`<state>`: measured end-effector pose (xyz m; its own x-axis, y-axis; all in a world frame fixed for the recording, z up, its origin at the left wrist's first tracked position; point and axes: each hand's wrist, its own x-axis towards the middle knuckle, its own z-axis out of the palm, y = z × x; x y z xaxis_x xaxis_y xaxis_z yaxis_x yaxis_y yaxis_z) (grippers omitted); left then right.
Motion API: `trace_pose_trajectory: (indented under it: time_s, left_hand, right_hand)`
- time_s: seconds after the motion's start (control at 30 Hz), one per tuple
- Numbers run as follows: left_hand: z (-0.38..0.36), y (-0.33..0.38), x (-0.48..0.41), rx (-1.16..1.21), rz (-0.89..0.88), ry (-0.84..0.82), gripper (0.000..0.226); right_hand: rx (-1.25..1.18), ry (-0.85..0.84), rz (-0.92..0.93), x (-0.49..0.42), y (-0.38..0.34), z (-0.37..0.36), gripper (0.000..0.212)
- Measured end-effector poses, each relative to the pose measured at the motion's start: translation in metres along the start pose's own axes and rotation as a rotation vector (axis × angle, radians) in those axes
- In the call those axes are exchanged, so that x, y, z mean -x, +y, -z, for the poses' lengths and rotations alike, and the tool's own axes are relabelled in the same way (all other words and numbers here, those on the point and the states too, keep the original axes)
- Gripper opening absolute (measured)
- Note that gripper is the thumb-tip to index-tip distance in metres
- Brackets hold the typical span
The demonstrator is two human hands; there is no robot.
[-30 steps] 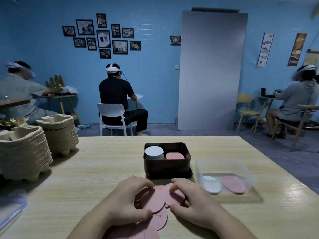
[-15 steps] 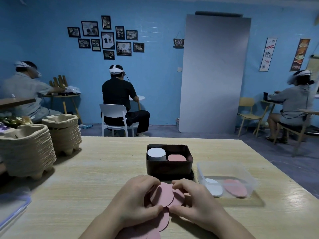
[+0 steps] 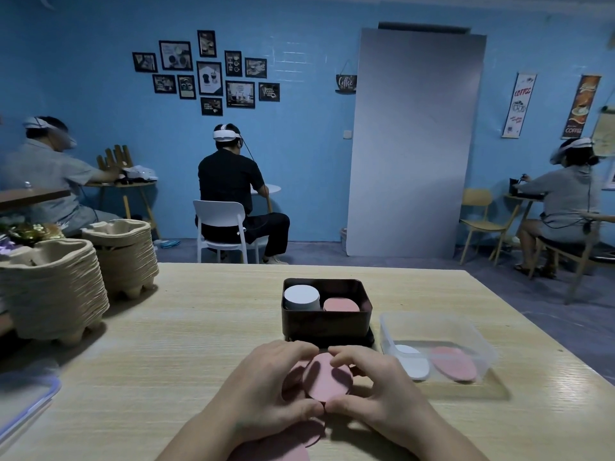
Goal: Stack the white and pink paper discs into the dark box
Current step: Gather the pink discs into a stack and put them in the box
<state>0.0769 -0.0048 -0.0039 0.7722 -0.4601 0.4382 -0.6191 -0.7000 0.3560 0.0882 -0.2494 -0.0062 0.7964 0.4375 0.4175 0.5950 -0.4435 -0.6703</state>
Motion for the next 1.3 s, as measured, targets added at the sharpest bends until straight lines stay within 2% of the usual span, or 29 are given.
trace_pose_trajectory:
  time_s: [0.17, 0.43, 0.73, 1.0, 1.13, 1.3]
  left_hand:
    - [-0.003, -0.006, 0.003, 0.064, 0.074, 0.047, 0.056]
    - [-0.008, -0.008, 0.002, 0.080, 0.114, 0.026, 0.062]
    - [-0.002, -0.003, 0.005, -0.002, 0.061, 0.032, 0.054]
    - [0.001, 0.001, 0.004, -0.055, 0.042, 0.023, 0.055]
    - [0.001, 0.003, 0.004, -0.056, 0.050, 0.021, 0.056]
    - [0.006, 0.001, 0.004, -0.063, 0.068, -0.001, 0.057]
  right_hand:
    - [-0.016, 0.050, 0.008, 0.000, 0.000, 0.001, 0.041]
    - [0.007, 0.026, 0.021, -0.001, 0.002, -0.001, 0.045]
    - [-0.036, -0.048, 0.033, 0.001, 0.006, -0.005, 0.031]
    - [0.029, -0.033, 0.050, 0.000, 0.005, -0.007, 0.033]
    - [-0.019, -0.042, 0.029, 0.001, 0.007, -0.007, 0.037]
    - [-0.033, -0.035, 0.017, 0.000, 0.005, -0.007, 0.033]
